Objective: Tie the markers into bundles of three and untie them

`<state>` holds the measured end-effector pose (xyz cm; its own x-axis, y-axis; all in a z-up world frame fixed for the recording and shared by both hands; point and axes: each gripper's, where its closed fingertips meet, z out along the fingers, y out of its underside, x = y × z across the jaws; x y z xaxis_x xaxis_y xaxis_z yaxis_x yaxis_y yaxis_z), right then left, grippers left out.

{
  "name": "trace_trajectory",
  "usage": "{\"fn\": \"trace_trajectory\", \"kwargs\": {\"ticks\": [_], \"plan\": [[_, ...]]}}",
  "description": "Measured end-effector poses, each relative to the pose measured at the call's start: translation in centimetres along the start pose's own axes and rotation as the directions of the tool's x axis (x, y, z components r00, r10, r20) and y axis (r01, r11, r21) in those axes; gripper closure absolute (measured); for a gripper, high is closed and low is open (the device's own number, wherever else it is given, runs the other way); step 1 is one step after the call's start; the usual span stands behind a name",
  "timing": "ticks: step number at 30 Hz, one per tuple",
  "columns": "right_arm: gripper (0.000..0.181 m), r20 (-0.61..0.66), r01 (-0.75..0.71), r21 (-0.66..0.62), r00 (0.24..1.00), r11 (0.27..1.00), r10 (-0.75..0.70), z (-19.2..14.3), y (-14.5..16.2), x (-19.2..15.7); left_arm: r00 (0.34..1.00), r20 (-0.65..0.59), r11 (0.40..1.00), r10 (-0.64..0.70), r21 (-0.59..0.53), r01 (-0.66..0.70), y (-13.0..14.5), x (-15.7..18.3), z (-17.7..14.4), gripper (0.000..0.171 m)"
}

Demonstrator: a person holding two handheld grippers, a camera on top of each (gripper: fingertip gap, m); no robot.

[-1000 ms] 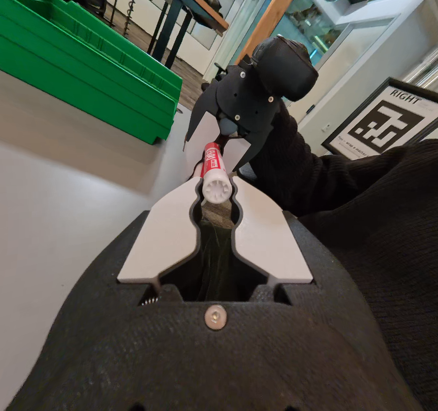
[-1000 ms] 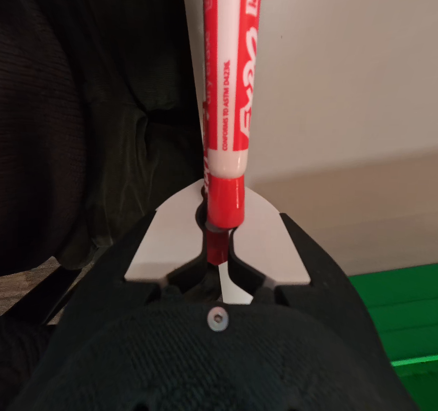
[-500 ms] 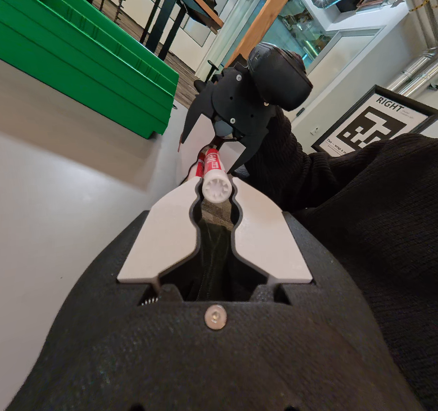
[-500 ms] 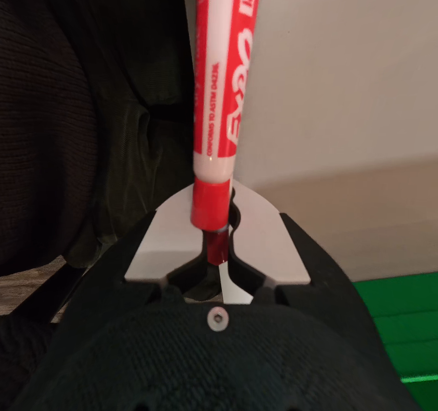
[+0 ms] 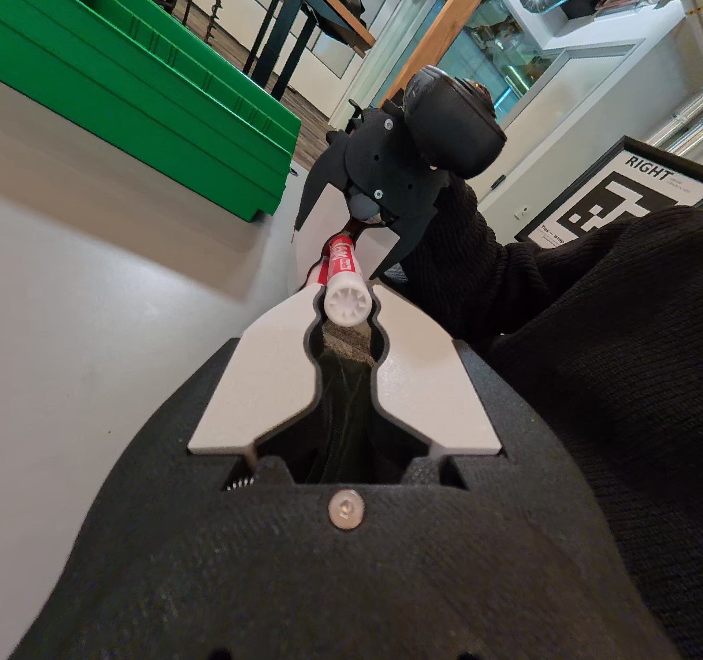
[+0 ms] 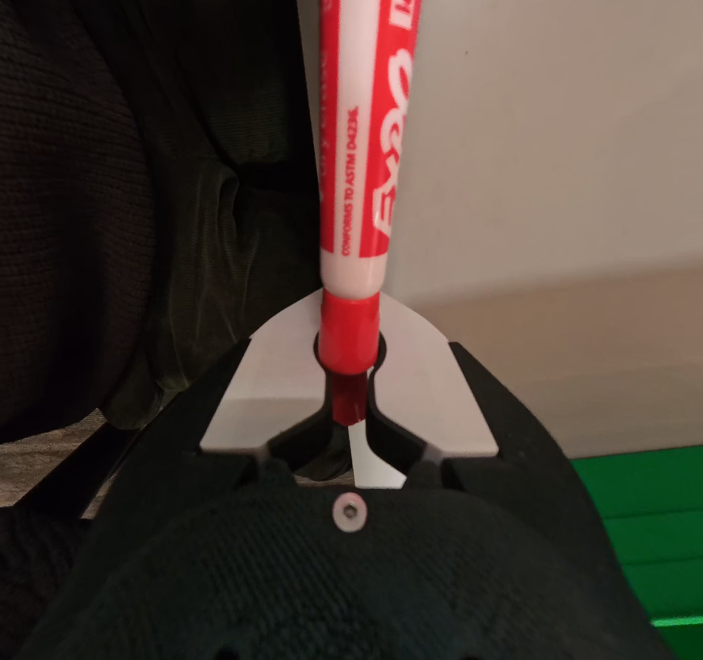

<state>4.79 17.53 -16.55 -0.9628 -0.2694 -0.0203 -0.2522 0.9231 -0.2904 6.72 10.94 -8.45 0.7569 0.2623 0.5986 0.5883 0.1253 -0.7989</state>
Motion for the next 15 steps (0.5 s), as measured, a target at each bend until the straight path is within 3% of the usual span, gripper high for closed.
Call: {"fn": "trace_trajectory", "kwargs": {"ticks": [15], "plan": [[0.167,0.008,0.000,-0.010,1.000,1.000,0.000,0.07,-0.04,-0.32,1.000,0.021,0.999,0.021,-0.033,-0.021,0.59,-0.02,0.41,0.152]]}}
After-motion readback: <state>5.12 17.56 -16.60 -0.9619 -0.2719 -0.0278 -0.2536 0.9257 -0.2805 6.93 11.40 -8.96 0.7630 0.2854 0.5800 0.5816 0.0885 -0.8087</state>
